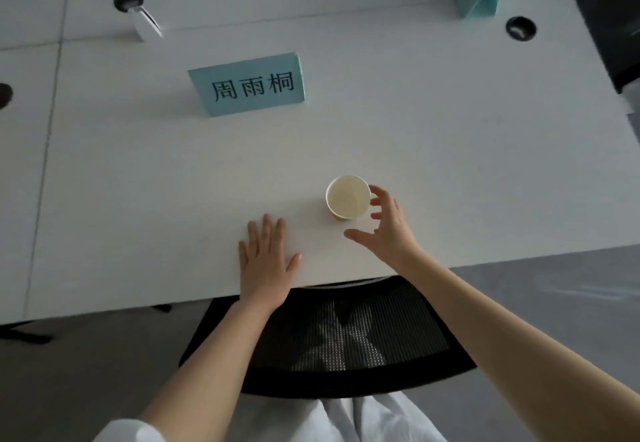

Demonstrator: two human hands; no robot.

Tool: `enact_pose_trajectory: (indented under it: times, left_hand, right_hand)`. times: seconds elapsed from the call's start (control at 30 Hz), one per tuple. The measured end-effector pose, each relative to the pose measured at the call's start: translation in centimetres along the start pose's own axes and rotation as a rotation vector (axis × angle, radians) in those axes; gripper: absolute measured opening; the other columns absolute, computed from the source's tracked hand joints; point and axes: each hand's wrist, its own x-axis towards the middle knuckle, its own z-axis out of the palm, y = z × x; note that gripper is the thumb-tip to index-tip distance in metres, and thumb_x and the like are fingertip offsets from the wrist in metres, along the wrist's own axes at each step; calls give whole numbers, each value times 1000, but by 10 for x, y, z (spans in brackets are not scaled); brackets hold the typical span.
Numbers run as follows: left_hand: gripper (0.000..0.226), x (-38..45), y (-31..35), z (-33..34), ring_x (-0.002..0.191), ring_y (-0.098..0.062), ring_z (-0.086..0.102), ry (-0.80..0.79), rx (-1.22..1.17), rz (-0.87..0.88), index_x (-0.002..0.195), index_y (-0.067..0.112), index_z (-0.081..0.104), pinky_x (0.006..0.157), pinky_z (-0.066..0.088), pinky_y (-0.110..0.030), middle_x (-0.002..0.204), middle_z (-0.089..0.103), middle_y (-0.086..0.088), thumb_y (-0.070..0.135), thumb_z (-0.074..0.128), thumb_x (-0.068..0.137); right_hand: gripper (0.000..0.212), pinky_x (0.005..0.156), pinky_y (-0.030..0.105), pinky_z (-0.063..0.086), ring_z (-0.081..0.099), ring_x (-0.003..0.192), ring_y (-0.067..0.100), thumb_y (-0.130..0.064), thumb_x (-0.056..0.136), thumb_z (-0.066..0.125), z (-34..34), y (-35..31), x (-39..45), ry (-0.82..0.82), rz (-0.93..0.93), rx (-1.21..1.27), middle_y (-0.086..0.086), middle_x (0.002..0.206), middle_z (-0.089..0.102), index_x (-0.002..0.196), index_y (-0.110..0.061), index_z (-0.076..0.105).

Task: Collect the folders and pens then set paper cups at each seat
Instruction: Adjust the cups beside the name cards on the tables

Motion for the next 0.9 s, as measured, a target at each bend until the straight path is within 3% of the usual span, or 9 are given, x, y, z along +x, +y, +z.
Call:
enact_pose_trajectory:
  times: [0.2, 0.37, 0.43, 0.5, 0.67, 0.9]
  left_hand:
    - [78, 1, 3, 4, 150, -30, -12, 38, 18, -23, 156, 22, 3, 120, 2, -50, 164, -9, -2, 50, 44, 95]
    - [71, 5, 10, 8, 148, -36, 13, 109, 32, -12, 152, 15, 26, 115, 21, -56, 162, 19, -5, 50, 36, 91]
    - [69, 21, 13, 5, 148, -35, 18, 164, 15, -4, 150, 15, 28, 115, 24, -56, 161, 21, -5, 45, 46, 90]
    - [72, 42, 17, -2, 148, -33, 17, 220, -19, -18, 151, 15, 27, 115, 22, -55, 162, 20, -5, 41, 55, 90]
    - [70, 105, 33, -20, 148, -31, 18, 293, -63, -61, 151, 19, 27, 117, 16, -54, 161, 24, -3, 52, 33, 90]
    - [63, 127, 38, -8, 148, -29, 22, 438, 1, -120, 149, 19, 36, 119, 15, -52, 158, 31, -3, 46, 39, 92]
  right_hand:
    - [82, 93, 48, 50, 49, 110, 18, -16, 62, 86, 6, -5, 23, 1, -100, 53, -6, 120, 42, 129, -29, 42]
    - [72, 92, 34, 52, 51, 111, 16, -14, 65, 85, 2, -9, 37, 36, -84, 123, -4, 121, 51, 122, -24, 43]
    - [71, 92, 35, 52, 53, 111, 16, -15, 66, 85, -5, -13, 49, 57, -95, 135, -8, 119, 52, 121, -26, 42]
    - [70, 92, 39, 54, 54, 112, 16, -16, 66, 85, -13, -20, 61, 78, -110, 164, -10, 118, 53, 120, -29, 42]
    - [67, 88, 41, 56, 56, 111, 16, -23, 69, 83, -28, -50, 115, 136, -151, 162, -12, 119, 53, 121, -31, 41]
    - [67, 87, 40, 56, 58, 103, 10, -28, 70, 82, -22, -84, 201, 165, -207, 118, -13, 115, 54, 125, -25, 45]
